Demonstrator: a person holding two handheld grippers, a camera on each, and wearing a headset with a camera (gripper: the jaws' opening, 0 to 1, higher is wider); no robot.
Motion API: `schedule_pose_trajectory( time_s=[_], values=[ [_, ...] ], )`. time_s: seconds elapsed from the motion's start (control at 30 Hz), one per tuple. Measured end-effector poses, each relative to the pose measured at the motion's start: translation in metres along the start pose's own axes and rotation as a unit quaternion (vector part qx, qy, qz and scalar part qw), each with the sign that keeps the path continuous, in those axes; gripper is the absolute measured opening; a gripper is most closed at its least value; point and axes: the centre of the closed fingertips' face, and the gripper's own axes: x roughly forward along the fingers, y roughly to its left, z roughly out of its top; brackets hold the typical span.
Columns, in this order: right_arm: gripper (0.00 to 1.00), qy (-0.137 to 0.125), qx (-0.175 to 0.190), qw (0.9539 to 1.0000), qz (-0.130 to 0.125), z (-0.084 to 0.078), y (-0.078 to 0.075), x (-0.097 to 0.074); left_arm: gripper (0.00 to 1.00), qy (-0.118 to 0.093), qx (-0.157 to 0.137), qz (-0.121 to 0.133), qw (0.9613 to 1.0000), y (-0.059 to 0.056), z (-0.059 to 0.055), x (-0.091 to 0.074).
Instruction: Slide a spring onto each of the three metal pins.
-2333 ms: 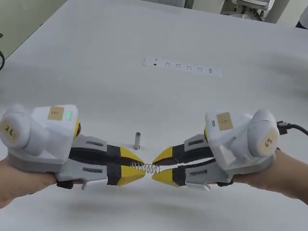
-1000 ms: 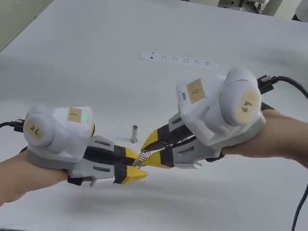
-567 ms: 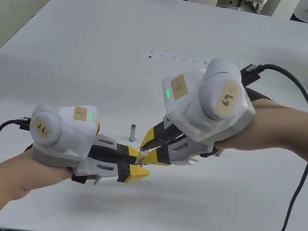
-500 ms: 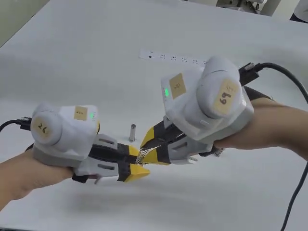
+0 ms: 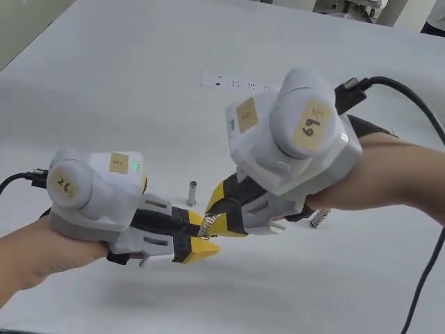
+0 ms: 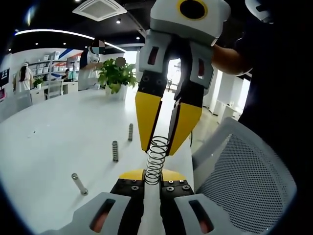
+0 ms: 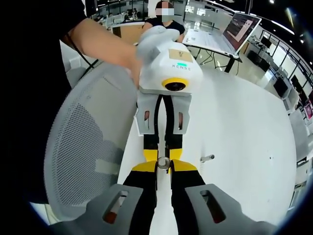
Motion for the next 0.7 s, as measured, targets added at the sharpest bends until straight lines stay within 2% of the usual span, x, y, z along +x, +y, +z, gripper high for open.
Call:
schedule_pose_trajectory(
  time_s=[0.17,0.27,0.43,0.53,0.63,0.7],
  values=[
    [0.07,0.002,-0.001,1.0000,0.004,0.0000,0.0007,-0.0003,0.03,0.000,-0.018,-0.003,0.9998,-0.0021,0.0003,0.0022],
    [0.07,0.006,-0.005,1.0000,0.005,0.0000,0.0011,0.0000,0.04,0.000,-0.012,-0.001,0.9999,-0.0018,0.0005,0.0022],
    [0.07,0.009,-0.009,0.9999,0.004,-0.0003,-0.0005,-0.0002,0.04,-0.008,-0.017,0.005,0.9998,0.0007,0.0036,-0.0010],
    [0.07,0.017,-0.015,0.9997,0.002,-0.0033,-0.0022,0.0011,0.07,-0.011,-0.013,0.011,0.9998,0.0036,0.0051,-0.0034],
    [0.07,0.014,-0.014,0.9998,0.001,-0.0027,-0.0037,0.0007,0.16,-0.006,-0.010,0.019,0.9998,0.0065,0.0029,-0.0052],
    [0.07,0.011,-0.015,0.9998,-0.003,-0.0016,-0.0057,-0.0002,0.17,-0.003,-0.008,0.023,0.9997,0.0073,0.0013,-0.0065]
  ],
)
